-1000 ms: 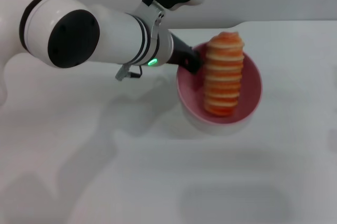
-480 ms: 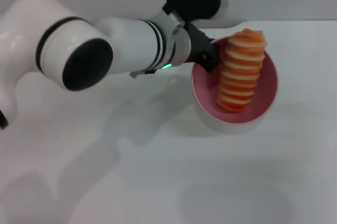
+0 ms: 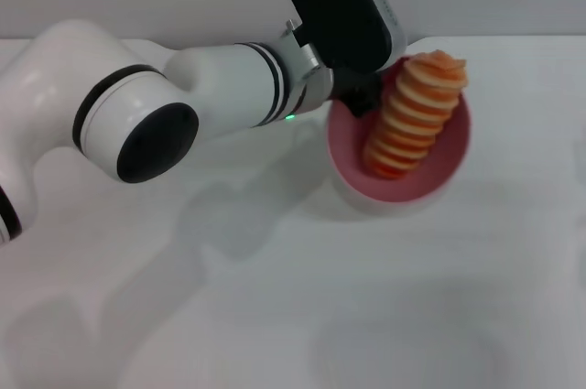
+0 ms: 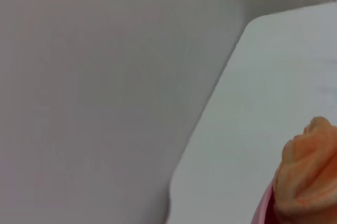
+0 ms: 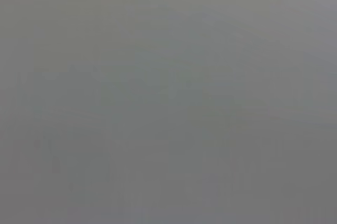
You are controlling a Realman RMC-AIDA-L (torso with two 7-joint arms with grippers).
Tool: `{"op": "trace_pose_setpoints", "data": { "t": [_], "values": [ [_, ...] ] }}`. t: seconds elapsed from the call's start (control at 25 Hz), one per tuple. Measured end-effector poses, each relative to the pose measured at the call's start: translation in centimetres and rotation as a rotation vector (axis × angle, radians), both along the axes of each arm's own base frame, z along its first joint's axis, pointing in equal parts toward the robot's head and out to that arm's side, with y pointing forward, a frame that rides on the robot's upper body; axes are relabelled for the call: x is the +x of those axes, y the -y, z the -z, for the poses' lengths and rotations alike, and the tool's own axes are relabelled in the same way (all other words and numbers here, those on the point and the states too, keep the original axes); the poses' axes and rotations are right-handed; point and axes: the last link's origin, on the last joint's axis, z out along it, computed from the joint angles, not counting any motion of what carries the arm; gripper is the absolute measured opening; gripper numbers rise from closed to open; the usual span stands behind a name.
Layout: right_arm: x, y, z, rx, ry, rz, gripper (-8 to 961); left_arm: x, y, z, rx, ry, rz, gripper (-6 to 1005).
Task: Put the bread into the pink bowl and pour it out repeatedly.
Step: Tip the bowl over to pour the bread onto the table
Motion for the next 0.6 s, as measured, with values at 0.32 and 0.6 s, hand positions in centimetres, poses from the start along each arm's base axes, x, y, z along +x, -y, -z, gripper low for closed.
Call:
{"op": "trace_pose_setpoints", "data": {
  "t": [0.32,0.6],
  "values": [
    [0.15,0.28,0.5,-0.017,-0.024,0.0,609,-0.3,-0.71,-0.39,0.063,-0.155,0.123,74],
    [0.36,0.44,0.64,-0.023,-0.03,0.005,610,-0.36,-1.03,-0.7,0.101,-0.255,0.2,75]
  ]
}}
